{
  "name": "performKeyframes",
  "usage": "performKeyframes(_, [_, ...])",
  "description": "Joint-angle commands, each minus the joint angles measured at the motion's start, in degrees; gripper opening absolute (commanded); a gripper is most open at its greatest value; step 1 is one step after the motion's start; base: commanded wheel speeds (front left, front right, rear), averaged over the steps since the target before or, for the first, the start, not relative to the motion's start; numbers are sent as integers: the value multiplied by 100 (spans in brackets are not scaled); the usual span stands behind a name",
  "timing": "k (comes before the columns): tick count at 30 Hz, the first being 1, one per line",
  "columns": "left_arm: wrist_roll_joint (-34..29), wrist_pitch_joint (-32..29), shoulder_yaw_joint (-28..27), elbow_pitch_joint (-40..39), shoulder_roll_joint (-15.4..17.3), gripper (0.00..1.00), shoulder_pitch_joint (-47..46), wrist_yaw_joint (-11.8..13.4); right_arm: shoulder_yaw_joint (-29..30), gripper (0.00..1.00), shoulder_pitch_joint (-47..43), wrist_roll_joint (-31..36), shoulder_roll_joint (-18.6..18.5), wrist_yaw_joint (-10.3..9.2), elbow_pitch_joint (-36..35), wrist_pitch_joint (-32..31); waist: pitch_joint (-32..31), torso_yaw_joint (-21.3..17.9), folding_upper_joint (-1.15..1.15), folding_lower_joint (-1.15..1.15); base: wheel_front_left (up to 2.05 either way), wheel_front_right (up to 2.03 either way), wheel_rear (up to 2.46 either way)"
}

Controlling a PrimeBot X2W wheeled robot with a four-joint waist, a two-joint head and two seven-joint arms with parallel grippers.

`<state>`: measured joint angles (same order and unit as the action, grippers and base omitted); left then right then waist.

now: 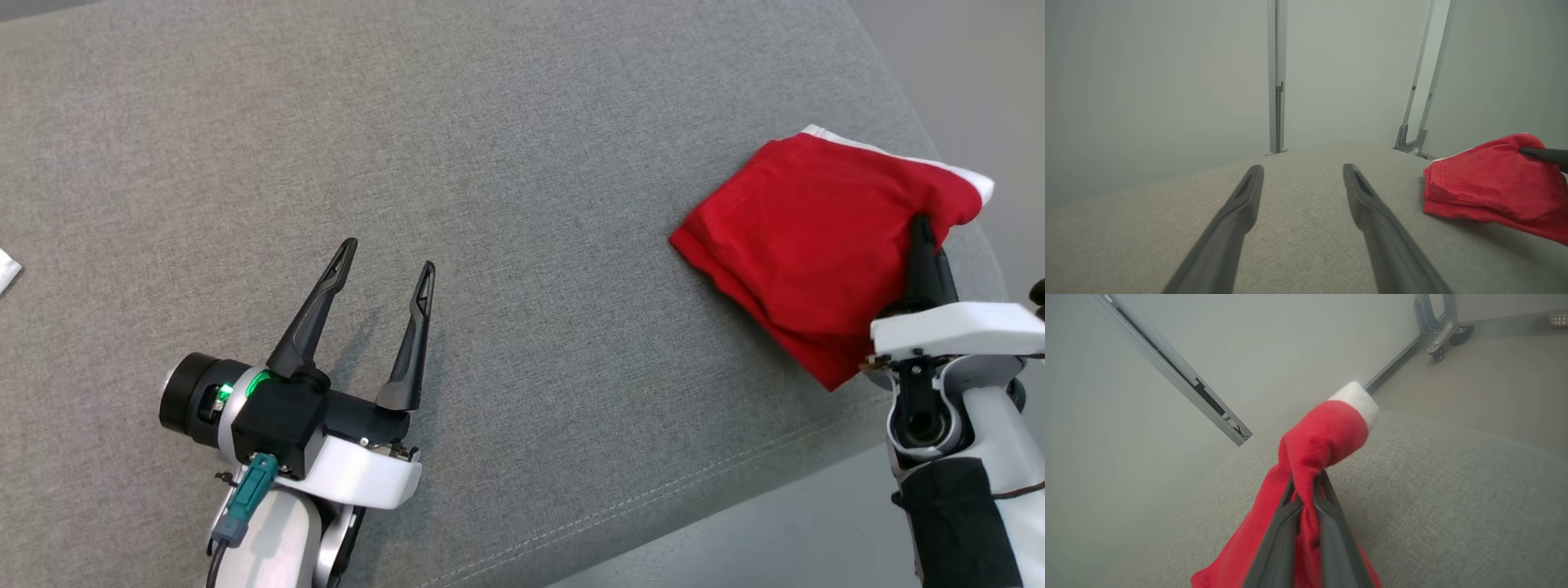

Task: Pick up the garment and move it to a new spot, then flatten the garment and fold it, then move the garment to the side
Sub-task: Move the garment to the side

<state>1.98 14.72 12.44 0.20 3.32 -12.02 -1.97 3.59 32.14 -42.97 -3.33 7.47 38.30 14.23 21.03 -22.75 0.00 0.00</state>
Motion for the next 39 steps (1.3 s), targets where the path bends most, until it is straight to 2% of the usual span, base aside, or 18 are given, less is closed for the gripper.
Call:
performKeyframes(1, [-69, 28, -150, -115, 41, 100, -186, -3, -64, 0, 87, -226, -2, 2, -225, 76, 17, 12, 0, 0, 0, 0, 0])
performKeyframes(4, [-58, 28, -175, -92, 68, 100, -182, -2, -39, 0, 433, -1023, 35, 2, -655, 76, 128, 87, 0, 0, 0, 0, 0])
performKeyframes(9, [-98, 28, -187, -133, 143, 100, -186, 0, 168, 0, 1076, -1576, 43, 2, -987, 76, 331, 242, 0, 0, 0, 0, 0])
performKeyframes(13, [-127, 28, -159, -190, 191, 100, -273, -26, 443, 0, 1803, -1379, 44, 2, -750, 76, 582, 418, 0, 0, 0, 0, 0])
performKeyframes(20, [-225, 28, 11, -298, 229, 100, -563, -87, 1120, 0, 3296, -858, 41, 2, 301, 76, 1134, 909, 0, 0, 0, 0, 0])
performKeyframes(25, [-261, 28, 146, -317, 233, 100, -718, -119, 1276, 0, 4017, -858, -144, 2, 373, 76, 1413, 1315, 0, 0, 0, 0, 0])
performKeyframes(31, [-275, 28, 226, -381, 279, 100, -811, -132, 1598, 0, 4120, -644, -546, 2, 660, 76, 1710, 1537, 0, 0, 0, 0, 0])
performKeyframes(35, [-298, 28, 239, -412, 351, 100, -810, -119, 1894, 0, 3920, -471, -711, 2, 1180, 77, 1848, 1458, 0, 0, 0, 0, 0])
performKeyframes(39, [-266, 28, 232, -333, 405, 100, -801, -115, 1869, 0, 3668, -204, -763, 2, 1531, 77, 1864, 1289, 0, 0, 0, 0, 0])
